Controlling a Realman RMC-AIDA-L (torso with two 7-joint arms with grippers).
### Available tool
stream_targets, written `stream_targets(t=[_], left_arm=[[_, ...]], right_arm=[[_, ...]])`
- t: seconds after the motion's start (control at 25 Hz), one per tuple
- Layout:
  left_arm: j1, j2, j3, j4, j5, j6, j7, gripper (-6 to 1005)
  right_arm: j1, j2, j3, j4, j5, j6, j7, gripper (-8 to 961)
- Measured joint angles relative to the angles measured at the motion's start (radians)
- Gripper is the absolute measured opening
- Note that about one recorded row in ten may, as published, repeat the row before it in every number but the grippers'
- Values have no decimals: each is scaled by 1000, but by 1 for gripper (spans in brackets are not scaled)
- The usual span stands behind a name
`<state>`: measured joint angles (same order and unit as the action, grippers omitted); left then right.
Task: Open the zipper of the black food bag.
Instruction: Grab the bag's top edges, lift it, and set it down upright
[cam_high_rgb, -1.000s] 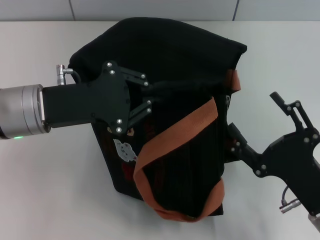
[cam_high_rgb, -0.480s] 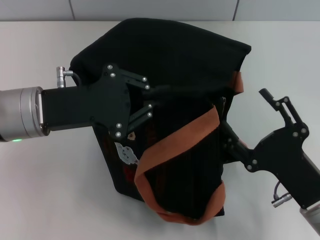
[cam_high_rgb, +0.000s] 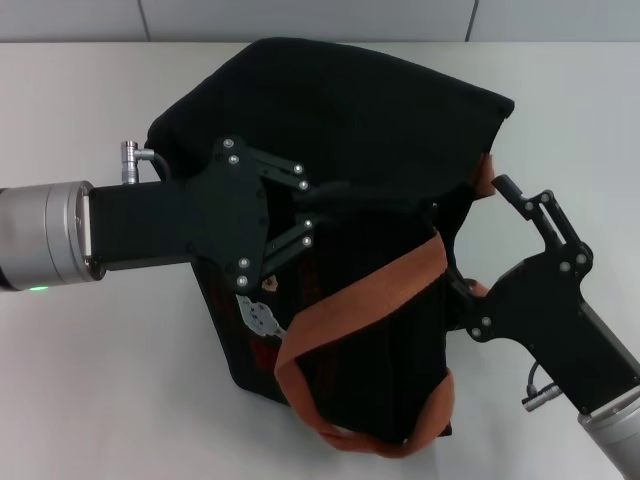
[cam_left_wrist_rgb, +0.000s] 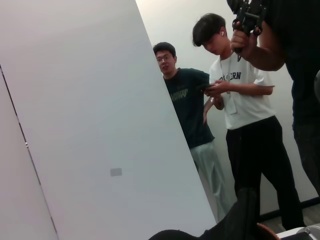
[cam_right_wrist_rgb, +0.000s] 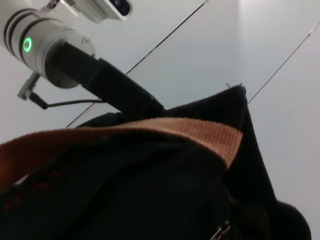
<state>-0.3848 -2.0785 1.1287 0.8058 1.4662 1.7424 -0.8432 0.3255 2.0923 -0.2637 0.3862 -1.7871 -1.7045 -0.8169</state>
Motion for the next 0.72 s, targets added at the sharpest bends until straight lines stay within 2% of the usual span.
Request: stream_targets(t=[0.56,0.72], left_arm=[[0,0,6,-22,-1,-3,8,99],[-1,0,11,-30,-1,-3,15,99]], right_arm=[[0,0,1,19,0,-22,6,826],[0,0,-1,20,0,-23,6,749]])
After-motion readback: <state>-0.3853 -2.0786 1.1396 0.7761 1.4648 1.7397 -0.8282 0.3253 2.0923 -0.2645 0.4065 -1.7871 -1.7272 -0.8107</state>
